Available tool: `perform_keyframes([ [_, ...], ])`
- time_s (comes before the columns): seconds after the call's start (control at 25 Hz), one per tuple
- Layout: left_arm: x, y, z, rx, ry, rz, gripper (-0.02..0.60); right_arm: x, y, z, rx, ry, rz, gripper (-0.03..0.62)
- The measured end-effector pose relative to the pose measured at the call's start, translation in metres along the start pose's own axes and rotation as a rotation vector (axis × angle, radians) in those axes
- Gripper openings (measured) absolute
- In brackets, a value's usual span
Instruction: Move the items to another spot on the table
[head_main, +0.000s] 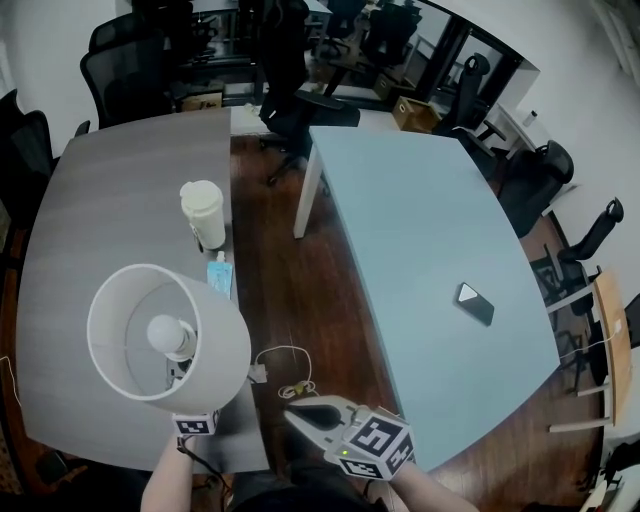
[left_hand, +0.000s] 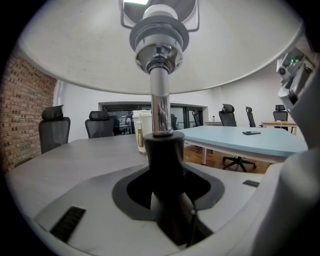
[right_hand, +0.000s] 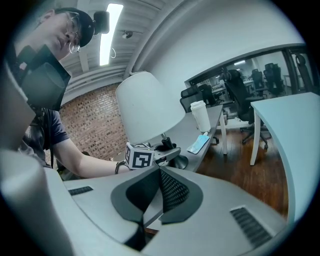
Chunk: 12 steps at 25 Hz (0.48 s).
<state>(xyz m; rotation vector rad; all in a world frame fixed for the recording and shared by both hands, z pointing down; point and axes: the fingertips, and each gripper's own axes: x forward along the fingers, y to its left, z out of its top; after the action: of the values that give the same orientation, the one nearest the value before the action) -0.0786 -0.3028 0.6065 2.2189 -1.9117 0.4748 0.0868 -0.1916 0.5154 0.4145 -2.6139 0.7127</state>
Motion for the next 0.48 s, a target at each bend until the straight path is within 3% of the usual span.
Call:
perform_keyframes([
  [0.36,-0.002,-0.003,-0.001,0.049,0.001,0.01,0.181,0.003,0.012,-0.002,-0.01,0.009,0.025,0.009],
  [0.44,-0.003,-0.003,-0.004,0.053,0.002,-0.001,0.265,0.004,0.012,-0.003,-0.01,0.005,0.022,0.009],
  [0.48,-0.004,-0.002,-0.005,0.057,0.002,-0.004,0.277,0.003,0.011,-0.003,-0.008,0.002,0.02,0.009],
])
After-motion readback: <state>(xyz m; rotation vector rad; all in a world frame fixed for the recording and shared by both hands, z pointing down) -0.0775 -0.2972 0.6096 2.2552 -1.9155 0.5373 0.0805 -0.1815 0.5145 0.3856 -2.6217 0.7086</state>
